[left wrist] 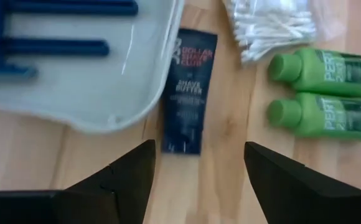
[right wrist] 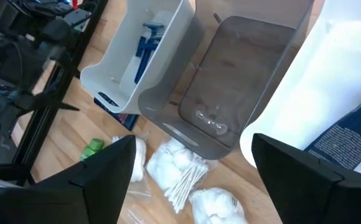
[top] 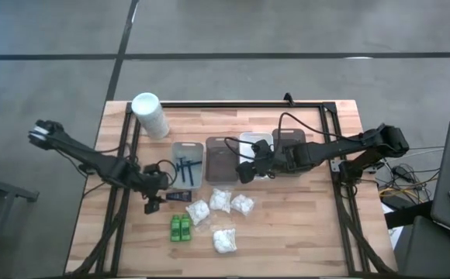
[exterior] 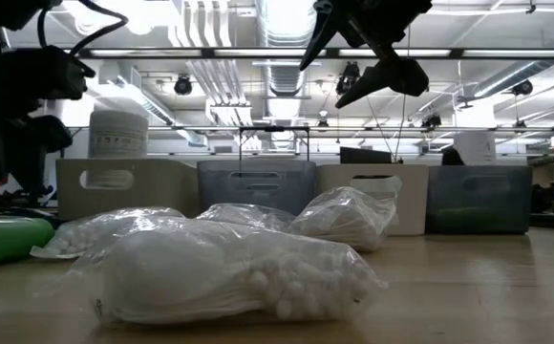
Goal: Pick & Place Travel size toiletries
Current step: Put the shave cream into the white bin
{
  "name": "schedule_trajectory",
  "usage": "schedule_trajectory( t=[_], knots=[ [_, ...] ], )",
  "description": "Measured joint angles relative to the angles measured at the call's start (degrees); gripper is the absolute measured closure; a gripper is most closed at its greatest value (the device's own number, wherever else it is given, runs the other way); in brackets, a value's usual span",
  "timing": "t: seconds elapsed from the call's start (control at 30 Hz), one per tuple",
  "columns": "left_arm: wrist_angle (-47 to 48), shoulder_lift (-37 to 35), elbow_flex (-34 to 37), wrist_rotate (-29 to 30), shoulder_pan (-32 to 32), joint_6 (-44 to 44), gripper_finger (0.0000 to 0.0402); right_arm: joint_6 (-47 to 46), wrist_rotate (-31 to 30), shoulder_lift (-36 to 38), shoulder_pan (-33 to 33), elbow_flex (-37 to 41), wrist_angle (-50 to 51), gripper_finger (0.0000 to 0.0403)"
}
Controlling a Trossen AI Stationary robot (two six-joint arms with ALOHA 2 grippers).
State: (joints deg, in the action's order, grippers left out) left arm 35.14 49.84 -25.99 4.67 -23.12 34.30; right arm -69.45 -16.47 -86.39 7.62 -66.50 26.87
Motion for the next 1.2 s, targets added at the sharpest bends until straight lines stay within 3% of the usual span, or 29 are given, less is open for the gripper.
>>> schedule_trajectory(
  t=[0.3, 0.7, 0.97, 1.2],
  knots=[
    [-8.5, 2.9, 6.2, 1.9, 0.0, -2.8, 0.0123, 0.2, 0.0, 0.0, 0.0, 0.0, 0.0, 0.0072],
    [-21.2, 9.1, 10.2, 2.3, 0.0, -2.6, 0.0128, 1.0, 0.0, 0.0, 0.0, 0.2, 1.2, 0.0069],
    [-20.7, 10.1, 10.1, 2.4, 0.0, -4.5, 0.0200, 1.9, 0.0, 0.0, 0.0, 0.2, 1.6, 0.0093],
    [-18.5, 8.9, 9.4, -4.1, -0.3, -1.8, 0.0274, 2.2, 1.2, 0.0, 0.0, 0.2, 1.6, 0.0115]
  ],
)
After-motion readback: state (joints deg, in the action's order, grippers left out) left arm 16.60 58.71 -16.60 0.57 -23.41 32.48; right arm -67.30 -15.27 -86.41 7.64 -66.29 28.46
